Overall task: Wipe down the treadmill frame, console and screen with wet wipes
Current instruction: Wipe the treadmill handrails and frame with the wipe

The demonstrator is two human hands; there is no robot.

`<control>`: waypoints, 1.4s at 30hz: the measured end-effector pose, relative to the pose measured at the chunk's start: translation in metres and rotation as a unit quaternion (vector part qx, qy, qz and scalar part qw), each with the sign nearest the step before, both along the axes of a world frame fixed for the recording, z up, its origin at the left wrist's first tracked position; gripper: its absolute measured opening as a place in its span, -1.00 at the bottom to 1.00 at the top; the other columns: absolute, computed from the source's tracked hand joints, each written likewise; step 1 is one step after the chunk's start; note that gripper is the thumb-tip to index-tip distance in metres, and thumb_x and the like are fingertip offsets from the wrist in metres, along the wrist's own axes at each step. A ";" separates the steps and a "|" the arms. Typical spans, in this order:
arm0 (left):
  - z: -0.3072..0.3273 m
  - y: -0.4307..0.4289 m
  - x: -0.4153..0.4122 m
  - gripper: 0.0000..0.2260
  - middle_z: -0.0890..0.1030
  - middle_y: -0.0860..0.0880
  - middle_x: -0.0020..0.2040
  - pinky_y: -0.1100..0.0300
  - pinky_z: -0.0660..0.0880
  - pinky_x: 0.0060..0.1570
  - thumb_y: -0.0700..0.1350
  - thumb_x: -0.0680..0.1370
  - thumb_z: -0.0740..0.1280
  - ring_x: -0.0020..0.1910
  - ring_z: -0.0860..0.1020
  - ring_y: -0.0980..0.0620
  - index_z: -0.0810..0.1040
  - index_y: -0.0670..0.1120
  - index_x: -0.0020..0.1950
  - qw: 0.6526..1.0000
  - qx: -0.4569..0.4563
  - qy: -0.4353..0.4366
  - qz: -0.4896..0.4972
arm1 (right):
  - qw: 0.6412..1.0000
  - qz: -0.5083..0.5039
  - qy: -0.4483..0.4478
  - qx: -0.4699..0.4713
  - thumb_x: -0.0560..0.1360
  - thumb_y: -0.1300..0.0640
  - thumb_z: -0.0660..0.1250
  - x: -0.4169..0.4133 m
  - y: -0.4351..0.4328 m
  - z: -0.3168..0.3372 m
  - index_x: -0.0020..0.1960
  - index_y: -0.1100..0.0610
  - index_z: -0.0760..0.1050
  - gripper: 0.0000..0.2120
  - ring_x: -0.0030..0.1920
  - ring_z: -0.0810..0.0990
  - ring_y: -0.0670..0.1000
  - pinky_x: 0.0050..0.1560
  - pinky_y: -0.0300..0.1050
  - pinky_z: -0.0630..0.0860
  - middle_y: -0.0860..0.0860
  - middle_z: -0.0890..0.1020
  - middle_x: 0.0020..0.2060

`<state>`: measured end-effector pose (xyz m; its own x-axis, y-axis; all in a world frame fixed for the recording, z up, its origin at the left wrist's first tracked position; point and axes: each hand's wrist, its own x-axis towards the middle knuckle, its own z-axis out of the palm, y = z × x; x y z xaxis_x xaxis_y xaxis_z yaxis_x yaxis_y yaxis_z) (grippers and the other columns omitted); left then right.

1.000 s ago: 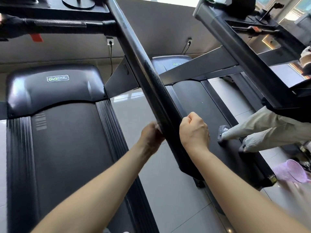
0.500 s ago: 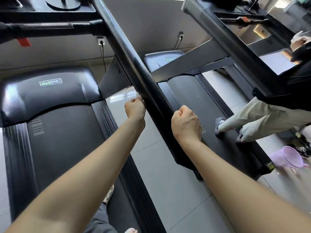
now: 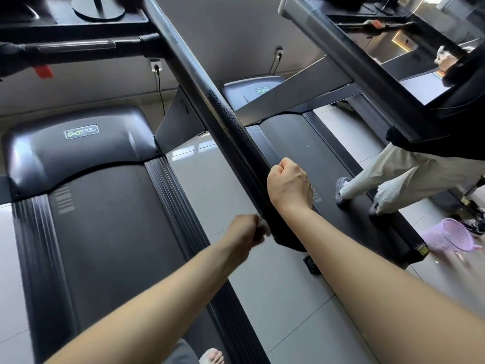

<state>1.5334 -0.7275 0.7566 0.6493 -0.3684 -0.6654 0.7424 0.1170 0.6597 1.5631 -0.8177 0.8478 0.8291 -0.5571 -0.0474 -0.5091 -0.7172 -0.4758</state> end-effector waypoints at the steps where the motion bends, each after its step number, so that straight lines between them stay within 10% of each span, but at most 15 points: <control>1: 0.004 0.003 0.017 -0.61 0.49 -0.12 -0.44 0.23 0.29 -0.42 -0.43 0.39 0.08 -0.42 0.33 0.01 0.46 -0.13 -0.55 0.999 0.008 -0.009 0.031 | 1.000 -0.001 0.001 -0.002 0.60 0.13 0.06 0.000 0.000 0.000 -0.11 0.13 0.38 -0.81 -0.08 0.43 0.20 -0.05 0.00 0.30 0.16 0.62 -0.03; 6: 0.018 0.019 0.085 -0.71 0.49 -0.02 -0.36 0.27 0.38 -0.36 -0.33 0.59 0.22 -0.40 0.43 0.07 0.49 -0.08 -0.28 0.978 -0.038 -0.042 0.201 | 1.000 0.002 0.000 -0.003 0.61 0.13 0.05 0.000 0.000 -0.001 -0.13 0.14 0.36 -0.80 -0.09 0.44 0.21 -0.07 0.00 0.31 0.14 0.59 -0.09; 14: 0.019 0.008 -0.021 -0.76 0.65 -0.05 -0.24 0.16 0.44 -0.12 -0.20 0.65 0.21 -0.21 0.59 0.03 0.54 -0.14 -0.19 0.998 0.017 -0.065 0.019 | 1.000 0.004 -0.004 0.003 0.61 0.12 0.06 0.000 -0.002 -0.003 -0.12 0.13 0.39 -0.80 -0.08 0.45 0.20 -0.07 0.01 0.33 0.09 0.54 -0.13; 21: 0.024 0.023 0.084 -0.88 0.58 -0.09 -0.22 0.31 0.49 -0.38 -0.17 0.67 0.30 -0.28 0.57 0.01 0.50 -0.23 0.10 0.978 0.070 -0.118 0.156 | 1.000 -0.013 -0.003 -0.011 0.61 0.14 0.07 0.001 0.000 -0.004 -0.16 0.11 0.36 -0.80 -0.11 0.43 0.20 -0.08 -0.01 0.29 0.08 0.54 -0.17; 29: 0.026 0.050 0.187 -0.93 0.57 -0.09 -0.17 0.28 0.54 -0.23 -0.17 0.67 0.33 -0.26 0.55 0.06 0.51 -0.16 0.06 0.959 0.029 -0.144 0.242 | 0.999 -0.032 -0.005 -0.013 0.59 0.14 0.07 0.000 0.001 -0.007 -0.21 0.09 0.36 -0.78 -0.16 0.45 0.17 -0.13 0.03 0.31 -0.01 0.51 -0.26; 36: 0.023 0.058 0.111 -0.95 0.64 -0.09 -0.24 0.17 0.51 -0.12 -0.21 0.61 0.36 -0.21 0.64 -0.01 0.58 -0.18 0.02 0.991 0.002 -0.131 0.038 | 0.999 -0.031 0.027 -0.024 0.59 0.18 0.10 0.002 0.003 -0.001 -0.13 0.10 0.45 -0.80 -0.14 0.45 0.17 -0.12 0.00 0.30 0.04 0.56 -0.18; 42: 0.028 0.075 0.197 -0.95 0.64 -0.08 -0.25 0.16 0.54 -0.11 -0.26 0.61 0.32 -0.21 0.63 -0.03 0.54 -0.17 -0.05 0.984 0.047 -0.152 0.078 | 0.997 -0.018 0.071 -0.038 0.59 0.11 0.17 0.034 0.010 0.027 -0.04 0.05 0.52 -0.85 -0.08 0.50 0.12 -0.10 -0.05 0.35 0.01 0.58 -0.09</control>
<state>1.7302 -0.6523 0.7846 0.8675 -0.1944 -0.4578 0.4868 0.1430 0.8617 1.5967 -0.8078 0.8752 0.7970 -0.5922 -0.1189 -0.5928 -0.7292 -0.3419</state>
